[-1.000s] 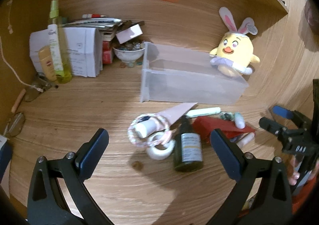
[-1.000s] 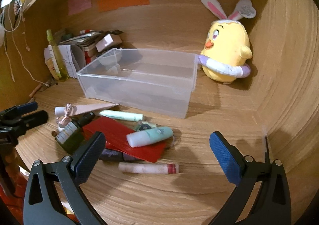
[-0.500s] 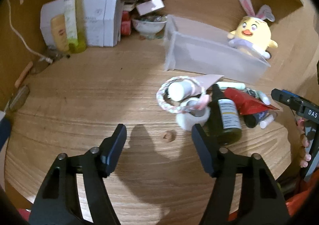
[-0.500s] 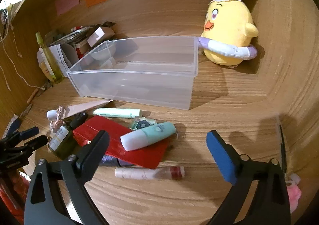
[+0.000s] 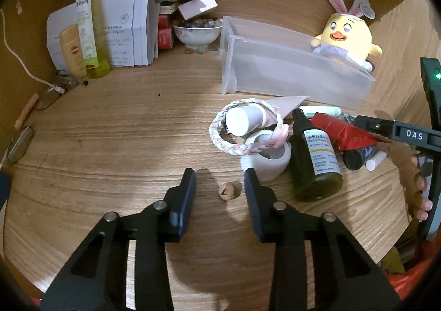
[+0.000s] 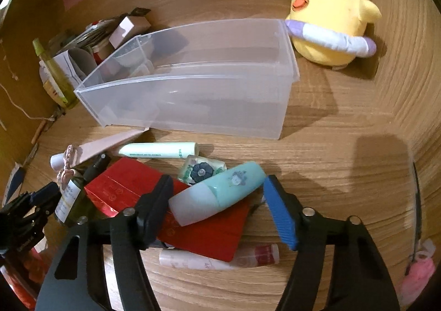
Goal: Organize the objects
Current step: 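Grasp the mint-green tube with the right gripper, then carry the mint-green tube into the clear bin and open the right gripper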
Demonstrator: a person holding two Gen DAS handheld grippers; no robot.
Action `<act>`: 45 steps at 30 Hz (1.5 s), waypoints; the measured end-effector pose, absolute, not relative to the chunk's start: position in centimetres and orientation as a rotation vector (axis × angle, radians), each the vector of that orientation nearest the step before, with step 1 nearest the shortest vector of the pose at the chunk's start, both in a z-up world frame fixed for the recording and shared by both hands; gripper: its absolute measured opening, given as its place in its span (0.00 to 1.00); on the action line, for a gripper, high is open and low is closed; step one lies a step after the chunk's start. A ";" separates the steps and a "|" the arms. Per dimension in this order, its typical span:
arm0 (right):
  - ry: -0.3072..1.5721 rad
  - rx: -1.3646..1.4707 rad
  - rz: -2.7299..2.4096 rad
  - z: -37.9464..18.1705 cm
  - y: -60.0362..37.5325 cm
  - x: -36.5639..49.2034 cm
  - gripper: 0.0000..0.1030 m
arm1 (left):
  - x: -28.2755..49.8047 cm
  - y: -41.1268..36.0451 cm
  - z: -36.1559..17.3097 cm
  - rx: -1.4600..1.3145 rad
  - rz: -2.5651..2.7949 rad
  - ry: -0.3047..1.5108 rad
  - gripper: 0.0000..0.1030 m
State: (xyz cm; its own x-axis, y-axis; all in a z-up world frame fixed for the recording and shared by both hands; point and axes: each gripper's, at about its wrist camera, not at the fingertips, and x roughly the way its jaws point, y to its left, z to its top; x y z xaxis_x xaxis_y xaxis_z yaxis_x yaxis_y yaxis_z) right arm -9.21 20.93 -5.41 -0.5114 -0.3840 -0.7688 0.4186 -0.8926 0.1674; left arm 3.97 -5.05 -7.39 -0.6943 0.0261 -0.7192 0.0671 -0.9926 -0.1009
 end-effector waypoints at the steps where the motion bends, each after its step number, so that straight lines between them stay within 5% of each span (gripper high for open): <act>1: 0.048 1.204 -2.390 -5.4 21.0 -9.3 0.55 | 4.0 -5.0 -7.4 1.220 -2.866 0.183 0.24; 4: 0.056 1.216 -2.393 -5.6 21.2 -9.4 0.44 | 4.1 -5.1 -7.4 1.227 -2.868 0.186 0.13; 9: 0.038 1.226 -2.398 -5.9 21.6 -9.6 0.28 | 4.4 -5.0 -7.3 1.220 -2.857 0.175 0.13; 16: 0.083 1.229 -2.421 -6.0 22.3 -9.4 0.21 | 4.6 -5.3 -5.8 1.151 -2.865 0.188 0.13; 26: 0.163 1.269 -2.445 -6.1 24.5 -8.9 0.22 | 4.2 -5.2 -2.5 1.017 -2.936 0.223 0.13; 30: 0.202 1.255 -2.463 -5.8 24.2 -9.2 0.41 | 3.3 -4.6 -1.4 0.981 -2.975 0.217 0.13; 39: 0.259 1.217 -2.448 -5.7 22.9 -11.2 0.42 | 1.3 -2.5 0.0 0.944 -3.034 0.163 0.13; 41: 0.264 1.226 -2.442 -5.9 22.8 -11.7 0.41 | 0.8 -2.2 0.1 0.948 -3.039 0.161 0.13; 45: 0.261 1.220 -2.450 -6.2 23.1 -12.1 0.20 | -0.1 -1.9 0.4 0.950 -3.050 0.162 0.13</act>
